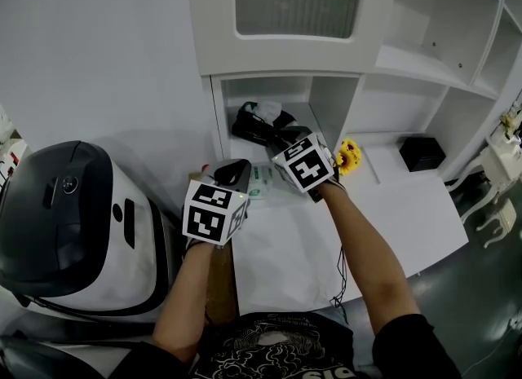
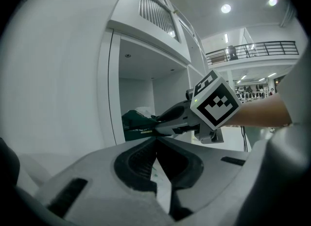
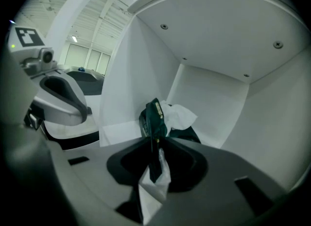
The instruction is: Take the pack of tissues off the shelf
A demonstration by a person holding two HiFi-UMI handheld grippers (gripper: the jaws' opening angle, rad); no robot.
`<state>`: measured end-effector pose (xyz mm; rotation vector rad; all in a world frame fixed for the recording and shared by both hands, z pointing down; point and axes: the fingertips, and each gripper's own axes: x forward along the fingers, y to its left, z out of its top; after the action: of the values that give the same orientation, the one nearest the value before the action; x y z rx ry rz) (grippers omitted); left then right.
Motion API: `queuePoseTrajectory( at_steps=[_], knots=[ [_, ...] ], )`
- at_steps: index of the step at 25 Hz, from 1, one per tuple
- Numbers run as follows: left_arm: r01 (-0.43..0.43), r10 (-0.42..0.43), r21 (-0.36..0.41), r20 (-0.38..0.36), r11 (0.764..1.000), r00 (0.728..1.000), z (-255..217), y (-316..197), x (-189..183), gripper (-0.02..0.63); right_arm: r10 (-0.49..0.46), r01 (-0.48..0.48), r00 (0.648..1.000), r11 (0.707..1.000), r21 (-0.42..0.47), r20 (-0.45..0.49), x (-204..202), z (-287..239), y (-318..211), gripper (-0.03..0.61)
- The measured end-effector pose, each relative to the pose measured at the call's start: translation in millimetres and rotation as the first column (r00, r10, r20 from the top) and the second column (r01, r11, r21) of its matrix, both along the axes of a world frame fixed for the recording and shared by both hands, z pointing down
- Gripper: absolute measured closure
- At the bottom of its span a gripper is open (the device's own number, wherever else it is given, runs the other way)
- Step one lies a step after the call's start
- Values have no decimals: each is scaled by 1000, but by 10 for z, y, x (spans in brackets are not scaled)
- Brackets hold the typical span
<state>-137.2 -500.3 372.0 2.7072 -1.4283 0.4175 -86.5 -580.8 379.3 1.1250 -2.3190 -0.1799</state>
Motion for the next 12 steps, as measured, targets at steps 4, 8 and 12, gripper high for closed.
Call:
queuePoseTrajectory(
  at_steps=[4, 8, 12],
  knots=[
    [-1, 1, -1, 1, 1000, 1000, 8, 8, 9, 609, -10, 10, 1000, 1000, 4, -7, -24, -11, 28, 516],
    [-1, 1, 0, 1, 1000, 1000, 14, 10, -2, 609, -20, 20, 1000, 1000, 10, -15, -47, -16, 61, 534],
    [-5, 5, -2, -4, 1000, 1000, 8, 14, 7, 609, -22, 22, 1000, 1000, 19, -13, -48, -43, 88, 545]
  ],
)
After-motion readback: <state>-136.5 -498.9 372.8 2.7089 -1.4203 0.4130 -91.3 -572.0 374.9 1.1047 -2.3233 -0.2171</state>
